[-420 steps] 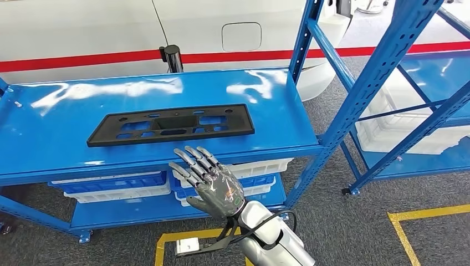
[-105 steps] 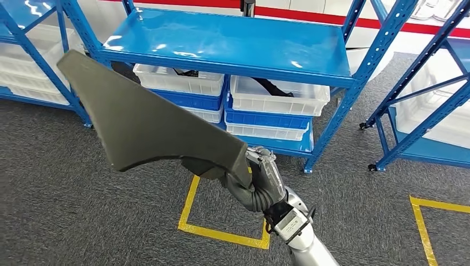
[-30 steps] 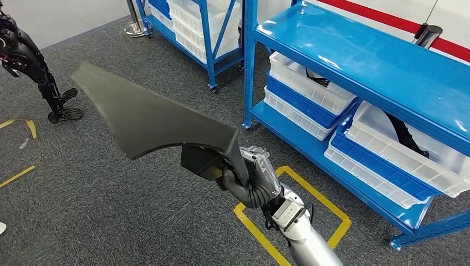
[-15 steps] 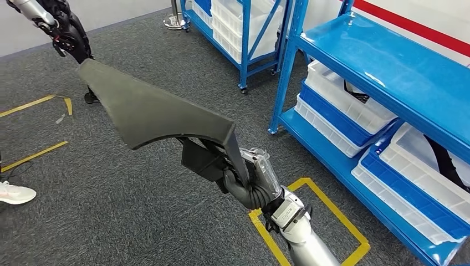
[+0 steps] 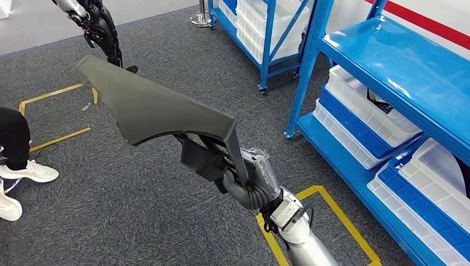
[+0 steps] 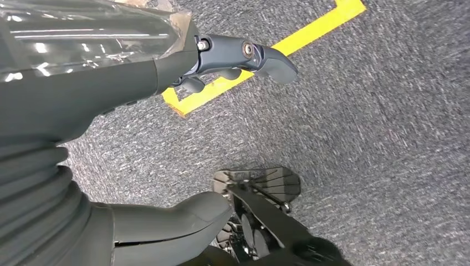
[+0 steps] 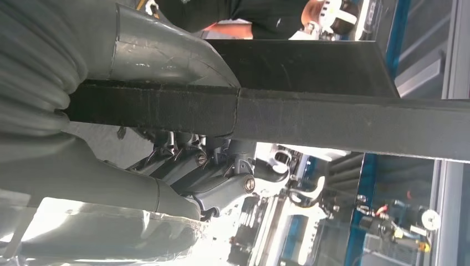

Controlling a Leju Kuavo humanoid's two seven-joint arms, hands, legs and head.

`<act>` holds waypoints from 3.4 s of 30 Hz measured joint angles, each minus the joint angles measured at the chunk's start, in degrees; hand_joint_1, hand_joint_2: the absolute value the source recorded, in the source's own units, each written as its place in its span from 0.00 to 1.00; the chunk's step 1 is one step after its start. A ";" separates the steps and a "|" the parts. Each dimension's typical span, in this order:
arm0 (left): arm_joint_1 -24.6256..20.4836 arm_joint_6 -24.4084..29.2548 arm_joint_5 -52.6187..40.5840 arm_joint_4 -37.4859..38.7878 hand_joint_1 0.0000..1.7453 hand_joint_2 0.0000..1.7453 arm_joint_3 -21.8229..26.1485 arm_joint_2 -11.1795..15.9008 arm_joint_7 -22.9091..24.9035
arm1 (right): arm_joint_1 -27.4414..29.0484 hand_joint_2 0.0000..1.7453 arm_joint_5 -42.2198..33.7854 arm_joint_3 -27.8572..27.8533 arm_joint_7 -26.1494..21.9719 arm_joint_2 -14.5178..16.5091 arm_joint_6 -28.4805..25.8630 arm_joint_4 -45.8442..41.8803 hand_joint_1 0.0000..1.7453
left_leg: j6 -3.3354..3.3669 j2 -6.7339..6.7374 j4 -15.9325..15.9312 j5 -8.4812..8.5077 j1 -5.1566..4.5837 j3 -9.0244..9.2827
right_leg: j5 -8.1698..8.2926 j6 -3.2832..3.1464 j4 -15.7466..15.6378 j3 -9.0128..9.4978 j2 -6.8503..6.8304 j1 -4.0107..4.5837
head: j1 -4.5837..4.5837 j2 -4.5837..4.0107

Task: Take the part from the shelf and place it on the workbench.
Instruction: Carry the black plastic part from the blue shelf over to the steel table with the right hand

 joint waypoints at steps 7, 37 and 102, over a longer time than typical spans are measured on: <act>-0.13 0.64 -0.74 0.03 0.00 1.00 -1.30 -0.04 0.45 | -0.13 1.00 0.00 -0.13 0.01 0.39 0.00 -0.55 1.00 | 1.81 0.15 -9.55 2.91 -0.98 4.74 | -1.01 1.11 0.54 0.04 -0.98 0.54 | 0.06 0.00; -0.03 3.09 -0.96 0.09 0.00 1.00 -3.23 -0.43 0.47 | 0.29 1.00 0.10 -0.48 0.05 0.48 0.02 -0.67 1.00 | 0.25 2.75 -8.77 2.45 -0.98 4.44 | -0.22 0.40 -0.43 0.31 -1.78 0.69 | 0.01 0.00; -0.36 2.25 0.38 0.30 0.00 1.00 -4.76 0.52 -1.69 | -0.04 1.00 -0.24 0.39 -0.56 1.57 1.27 1.18 1.00 | 2.19 -1.38 -10.89 3.61 -0.57 5.61 | -4.70 0.34 9.87 -4.73 2.56 0.22 | 0.08 0.00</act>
